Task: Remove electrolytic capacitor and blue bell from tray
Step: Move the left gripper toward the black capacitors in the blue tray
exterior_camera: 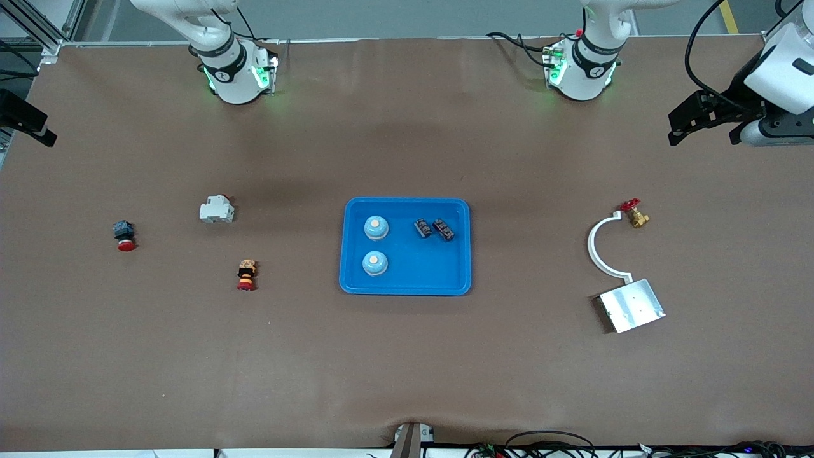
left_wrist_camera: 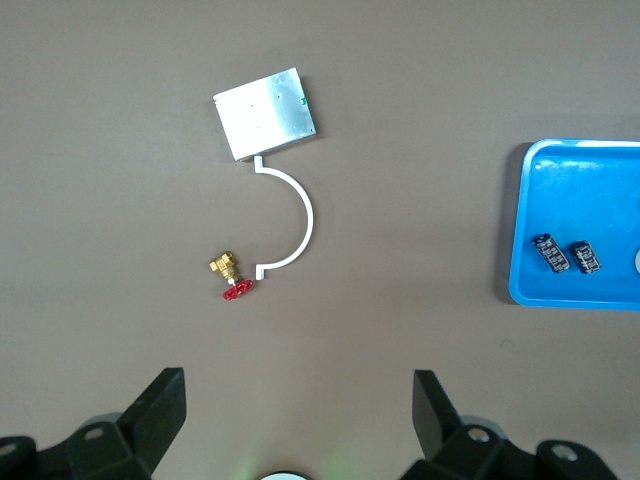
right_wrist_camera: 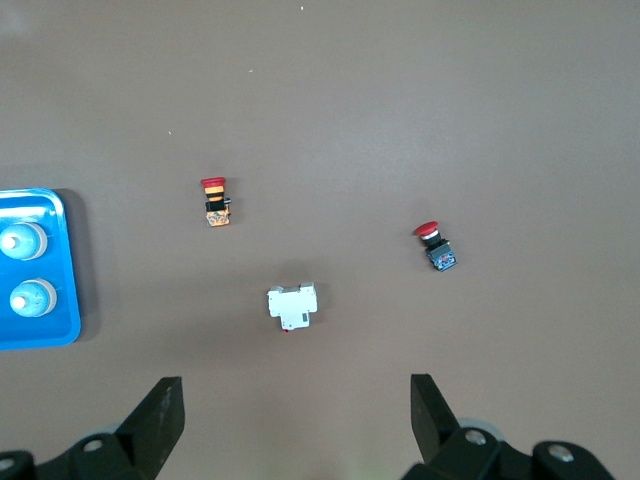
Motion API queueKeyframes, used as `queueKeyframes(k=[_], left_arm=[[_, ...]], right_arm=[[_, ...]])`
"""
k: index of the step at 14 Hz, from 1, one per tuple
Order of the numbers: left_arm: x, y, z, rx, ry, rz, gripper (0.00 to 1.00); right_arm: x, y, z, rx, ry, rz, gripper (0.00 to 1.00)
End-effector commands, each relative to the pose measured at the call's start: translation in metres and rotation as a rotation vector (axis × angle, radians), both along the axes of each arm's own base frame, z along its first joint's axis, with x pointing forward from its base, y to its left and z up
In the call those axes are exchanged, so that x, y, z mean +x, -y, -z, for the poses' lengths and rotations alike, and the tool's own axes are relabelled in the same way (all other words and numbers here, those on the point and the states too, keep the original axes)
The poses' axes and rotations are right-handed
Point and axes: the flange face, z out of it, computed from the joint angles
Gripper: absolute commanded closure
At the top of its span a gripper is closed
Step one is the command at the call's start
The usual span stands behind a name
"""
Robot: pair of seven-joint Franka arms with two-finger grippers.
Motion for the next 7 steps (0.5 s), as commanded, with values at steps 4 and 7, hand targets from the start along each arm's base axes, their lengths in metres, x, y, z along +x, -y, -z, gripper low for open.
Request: queueKeyframes(k=[4,7], left_arm=[[-0.0044,0.0002,-0.0087,0.026,0.002,0.012,0.0],[-0.0028,0.0026,-0.0131,0.024,0.011,0.011,0.0]], right_arm=[[-0.0049,-0.0016,-0.0055,0.01,0.011,-0.005,0.0],[-0.0045,-0.004,0.001,0.012,-0.005,-0.008,0.0]])
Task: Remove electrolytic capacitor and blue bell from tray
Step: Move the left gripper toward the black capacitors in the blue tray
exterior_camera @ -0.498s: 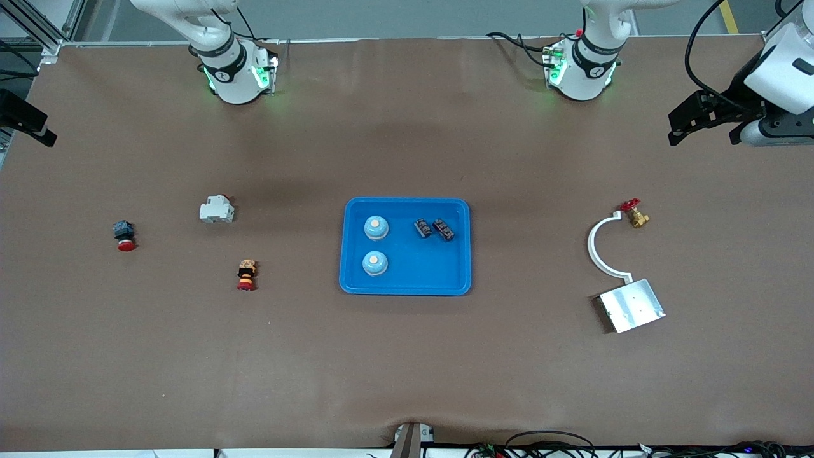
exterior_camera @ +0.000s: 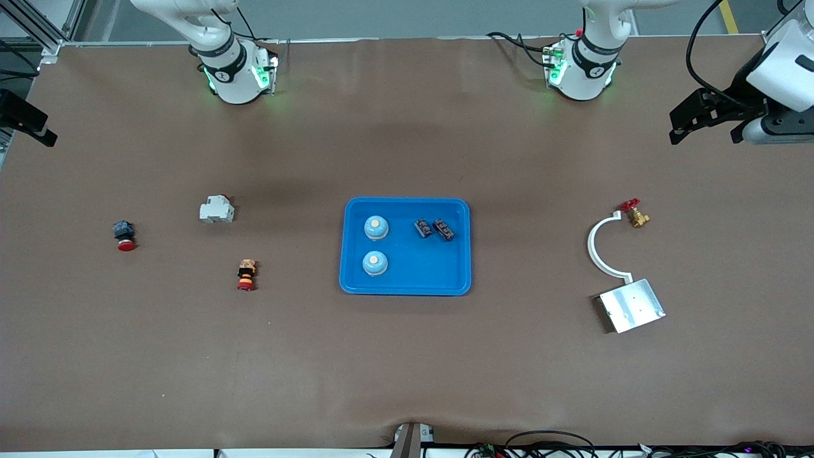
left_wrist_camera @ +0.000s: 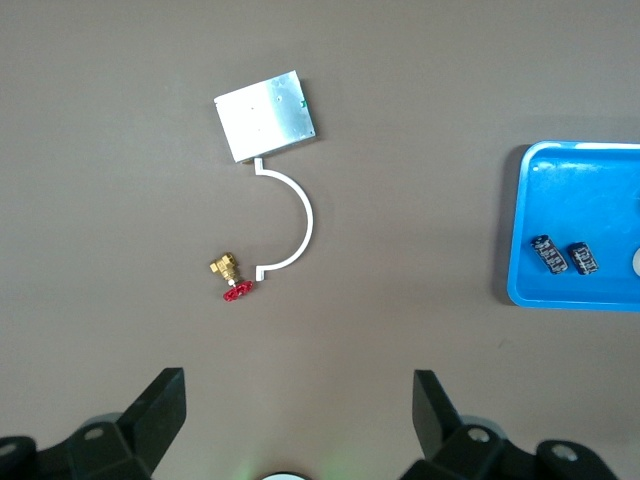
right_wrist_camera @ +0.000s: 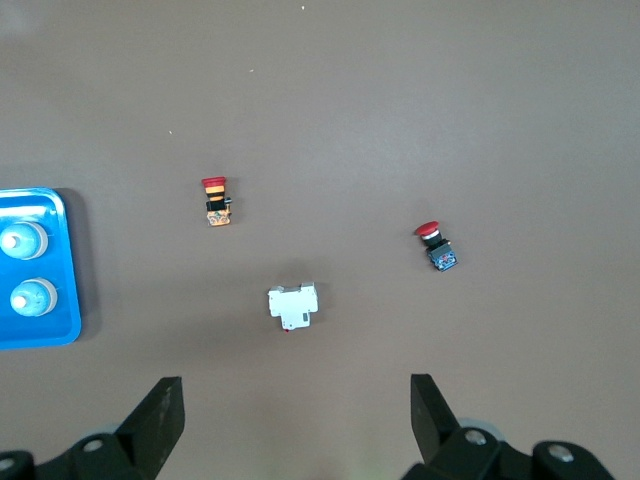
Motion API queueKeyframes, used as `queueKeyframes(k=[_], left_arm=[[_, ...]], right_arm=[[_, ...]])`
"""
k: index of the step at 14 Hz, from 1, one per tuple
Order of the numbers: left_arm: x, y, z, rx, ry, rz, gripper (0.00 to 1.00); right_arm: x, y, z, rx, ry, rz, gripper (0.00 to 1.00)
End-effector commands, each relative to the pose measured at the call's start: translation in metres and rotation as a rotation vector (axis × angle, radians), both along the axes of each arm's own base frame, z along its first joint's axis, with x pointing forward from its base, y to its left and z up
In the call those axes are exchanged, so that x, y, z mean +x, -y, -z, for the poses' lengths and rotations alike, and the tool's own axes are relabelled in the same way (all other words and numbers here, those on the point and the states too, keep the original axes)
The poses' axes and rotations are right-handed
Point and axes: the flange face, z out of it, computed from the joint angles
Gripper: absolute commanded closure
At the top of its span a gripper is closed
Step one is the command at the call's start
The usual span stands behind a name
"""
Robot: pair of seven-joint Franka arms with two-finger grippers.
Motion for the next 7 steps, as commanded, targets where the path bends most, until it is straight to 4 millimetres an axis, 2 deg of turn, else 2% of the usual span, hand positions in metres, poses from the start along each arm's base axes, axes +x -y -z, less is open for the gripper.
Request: queueKeyframes(k=[1,4,6,7], left_arm=[[-0.003,0.008,-0.006,0.024,-0.001,0.019,0.0],[0.0,0.047,0.021,0.03,-0.053,0.06,0.0],[0.007,0.07,0.048,0.025,-0.097,-0.024,0.0],[0.006,0.092,0.062,0.032,-0.122,-0.061,0.0]], right_arm=[[-0.004,-0.003,0.002,0.014,-0.004,-0.005,0.0],[-0.004,-0.004,0.002,0.025,-0.006,-0.007,0.0],[-0.005,-0.004,0.001,0.025,-0.002,-0.007,0.0],[-0.005,-0.004,0.001,0.025,-0.002,-0.007,0.0]])
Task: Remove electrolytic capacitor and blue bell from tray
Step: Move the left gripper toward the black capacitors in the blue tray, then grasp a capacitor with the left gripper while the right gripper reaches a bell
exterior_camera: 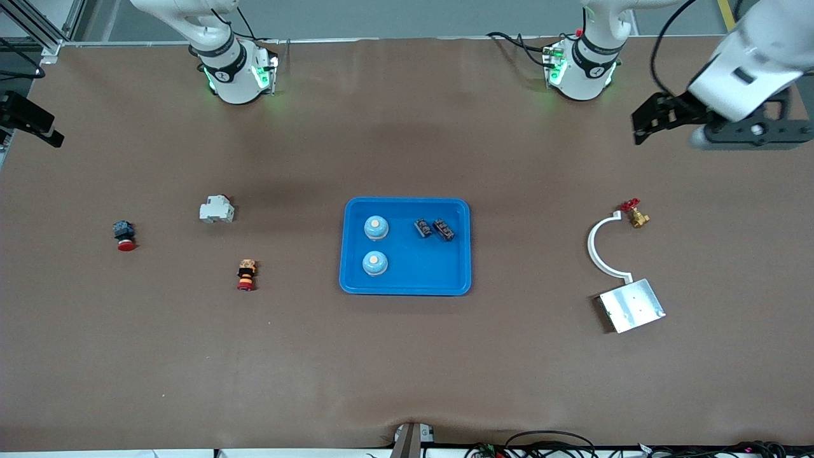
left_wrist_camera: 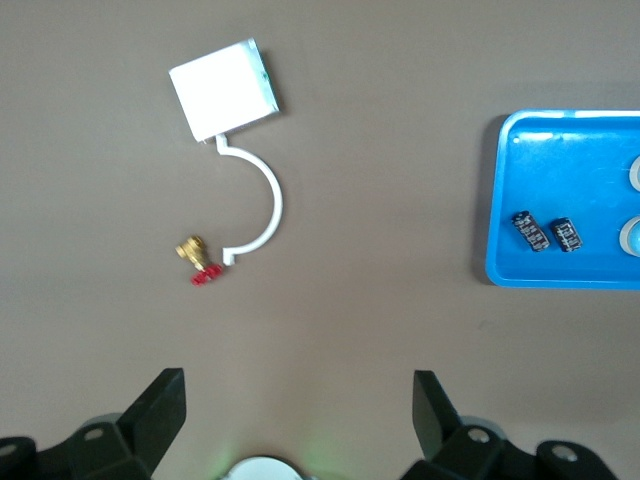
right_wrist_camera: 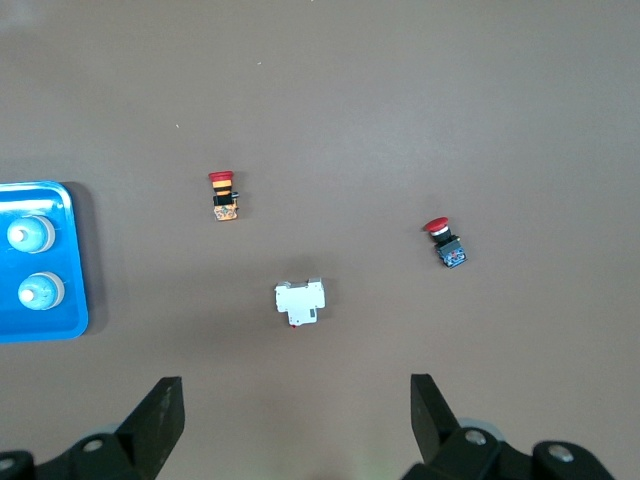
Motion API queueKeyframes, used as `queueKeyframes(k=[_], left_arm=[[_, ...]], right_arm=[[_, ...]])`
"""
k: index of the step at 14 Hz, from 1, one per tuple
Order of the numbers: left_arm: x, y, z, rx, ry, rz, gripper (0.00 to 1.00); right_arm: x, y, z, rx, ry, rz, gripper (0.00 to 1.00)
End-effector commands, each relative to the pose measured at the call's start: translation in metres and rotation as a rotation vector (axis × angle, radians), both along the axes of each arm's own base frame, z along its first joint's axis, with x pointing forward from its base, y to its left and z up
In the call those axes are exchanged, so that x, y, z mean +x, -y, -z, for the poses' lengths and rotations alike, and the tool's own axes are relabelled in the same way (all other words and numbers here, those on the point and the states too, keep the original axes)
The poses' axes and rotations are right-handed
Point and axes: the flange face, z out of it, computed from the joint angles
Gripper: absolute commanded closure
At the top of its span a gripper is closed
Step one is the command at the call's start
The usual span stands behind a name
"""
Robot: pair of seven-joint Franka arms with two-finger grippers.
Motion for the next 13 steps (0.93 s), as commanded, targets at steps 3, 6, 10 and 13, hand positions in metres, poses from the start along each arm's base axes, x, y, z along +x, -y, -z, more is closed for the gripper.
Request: queueKeyframes(k=[3,6,10,13], left_arm=[[0.009,0.077,0.061,0.03,-0.058,-0.159,0.0],[0.014,0.139,0.109,0.023,-0.071,-0.233,0.0],[0.004,0.233,0.181,0.024,-0.02,-0.419,0.0],[0.003,0.276,0.25,0.036,0.005,-0.567,0.0]], right_arm=[[-0.006,-0.004,-0.002,0.011,0.004,-0.006,0.0],[-0.005,-0.024,0.018,0.013,-0.047,-0.043,0.0],[-0.003,-0.083,0.058,0.013,-0.11,0.054,0.0],[-0.004,-0.151,0.095,0.008,-0.108,0.08,0.0]])
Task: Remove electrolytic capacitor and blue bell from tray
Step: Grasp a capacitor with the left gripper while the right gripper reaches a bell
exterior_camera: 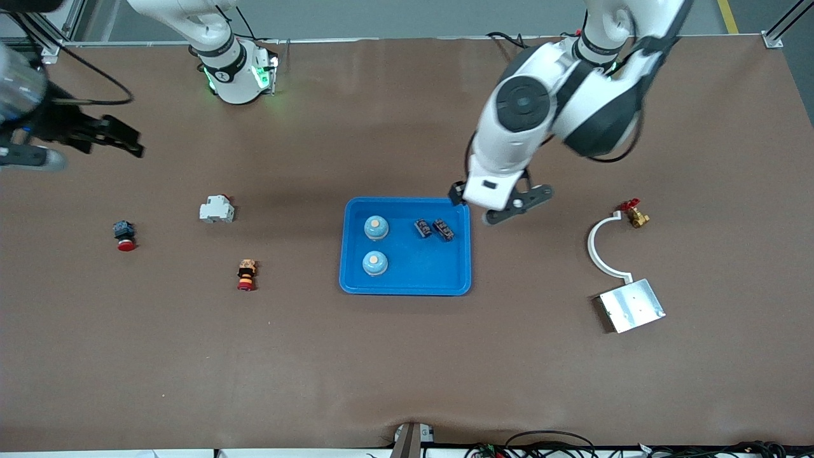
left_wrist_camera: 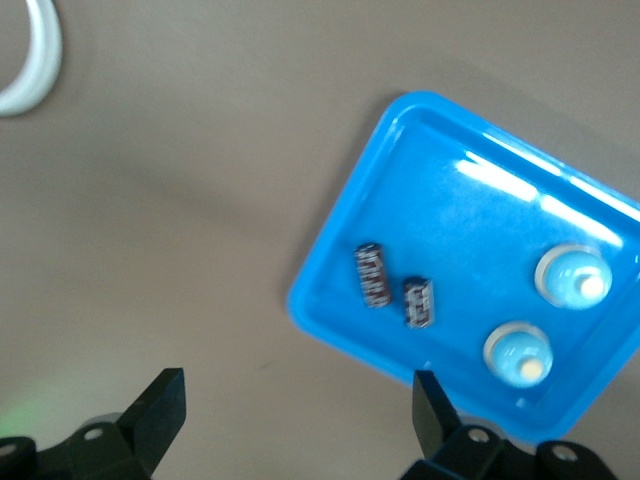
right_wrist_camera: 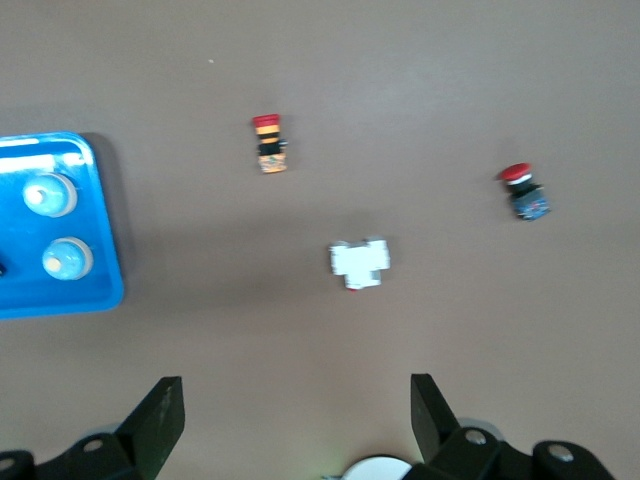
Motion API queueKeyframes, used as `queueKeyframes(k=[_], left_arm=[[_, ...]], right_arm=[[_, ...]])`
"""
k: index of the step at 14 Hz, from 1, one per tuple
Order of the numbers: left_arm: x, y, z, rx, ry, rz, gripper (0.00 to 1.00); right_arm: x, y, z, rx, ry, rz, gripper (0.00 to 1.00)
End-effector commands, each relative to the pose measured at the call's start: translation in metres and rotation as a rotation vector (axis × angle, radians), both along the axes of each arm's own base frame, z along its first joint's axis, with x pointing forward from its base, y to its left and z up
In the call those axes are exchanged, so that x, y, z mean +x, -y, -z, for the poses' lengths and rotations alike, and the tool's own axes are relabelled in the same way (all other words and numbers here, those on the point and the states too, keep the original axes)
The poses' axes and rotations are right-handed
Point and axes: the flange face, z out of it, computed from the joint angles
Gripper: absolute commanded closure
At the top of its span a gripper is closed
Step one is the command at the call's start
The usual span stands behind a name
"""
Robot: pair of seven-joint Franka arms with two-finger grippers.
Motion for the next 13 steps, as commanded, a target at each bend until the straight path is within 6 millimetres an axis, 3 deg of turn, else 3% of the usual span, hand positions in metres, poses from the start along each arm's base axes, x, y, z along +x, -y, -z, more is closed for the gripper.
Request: queueKeyframes(k=[1,3,6,9,11,13], left_arm=[[0.006,0.023,0.054,0.015,0.013,-0.127,0.0],[0.004,0.036,0.092,0.029,0.004,-0.204,0.0],[-0.001,0.052,0.146,0.043,0.014,-0.355,0.0],[-0.003,0.051,0.184,0.104,0.046,-0.411,0.01],[-0.006,0.051,0.199,0.12,0.038,-0.415,0.19],[-0.006,0.05,0.209,0.112,0.037,-0.431,0.26]], right_arm=[[-0.009,-0.05,0.029,0.025,0.013,0.059,0.0],[-0.008,-0.079,0.049,0.048,0.041,0.116,0.0],[-0.003,-0.119,0.114,0.073,0.024,0.206,0.0],[0.004,-0.163,0.173,0.069,0.021,0.285,0.0],[0.015,-0.188,0.218,0.061,0.032,0.335,0.0],[0.026,-0.227,0.259,0.07,0.068,0.407,0.0]])
